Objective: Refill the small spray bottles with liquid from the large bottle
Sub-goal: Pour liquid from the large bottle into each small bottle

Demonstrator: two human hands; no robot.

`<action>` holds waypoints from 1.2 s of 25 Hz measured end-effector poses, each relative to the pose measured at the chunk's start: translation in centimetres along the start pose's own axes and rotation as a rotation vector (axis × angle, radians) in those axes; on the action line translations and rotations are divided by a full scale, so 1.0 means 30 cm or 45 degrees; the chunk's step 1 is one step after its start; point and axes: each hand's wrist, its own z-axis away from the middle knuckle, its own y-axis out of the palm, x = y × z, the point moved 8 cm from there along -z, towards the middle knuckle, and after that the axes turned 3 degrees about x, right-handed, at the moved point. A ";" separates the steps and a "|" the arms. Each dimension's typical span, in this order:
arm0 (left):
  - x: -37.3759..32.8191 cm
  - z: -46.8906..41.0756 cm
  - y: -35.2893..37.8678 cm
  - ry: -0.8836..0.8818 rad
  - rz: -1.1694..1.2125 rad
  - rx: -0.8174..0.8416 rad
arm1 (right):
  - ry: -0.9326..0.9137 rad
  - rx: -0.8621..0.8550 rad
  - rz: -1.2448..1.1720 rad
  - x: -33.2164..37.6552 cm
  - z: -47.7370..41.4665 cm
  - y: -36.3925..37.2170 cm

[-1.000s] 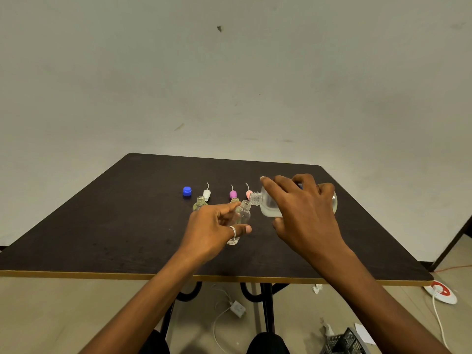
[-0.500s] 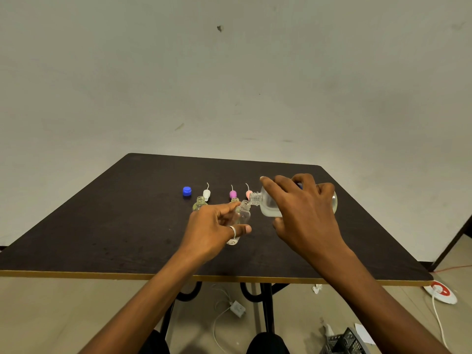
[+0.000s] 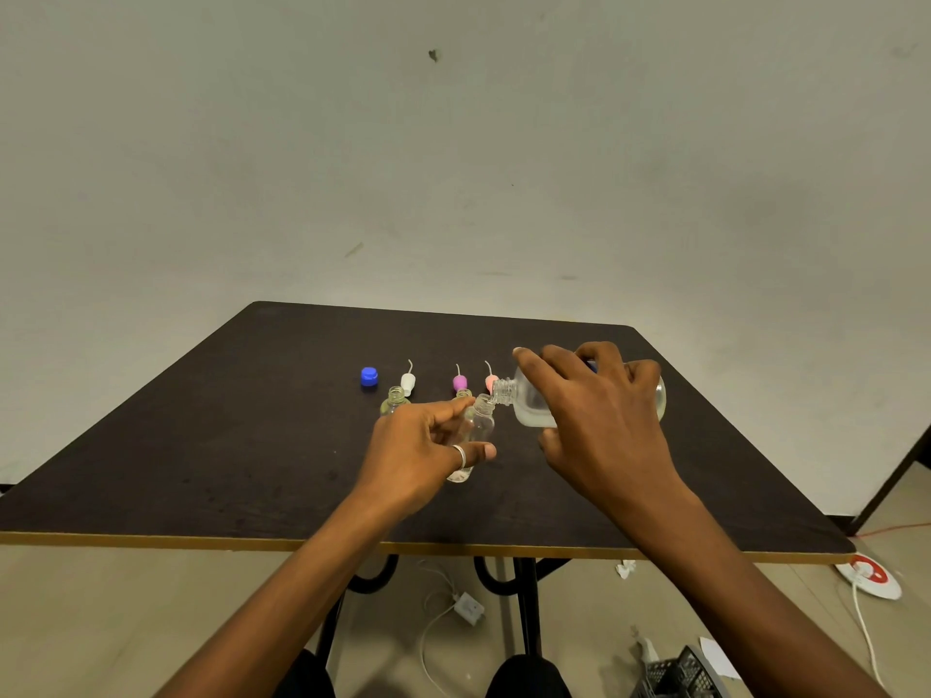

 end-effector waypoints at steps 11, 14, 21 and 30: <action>-0.002 0.001 0.001 -0.006 -0.008 0.008 | -0.005 0.001 0.004 0.002 0.002 0.002; -0.004 0.002 0.001 -0.006 -0.002 0.008 | -0.006 -0.010 0.004 0.001 0.002 0.000; -0.002 0.004 0.001 -0.003 -0.002 0.009 | -0.005 -0.007 -0.009 0.002 0.002 0.003; -0.004 0.003 0.002 -0.004 0.002 0.012 | -0.009 -0.005 0.002 0.002 0.001 0.000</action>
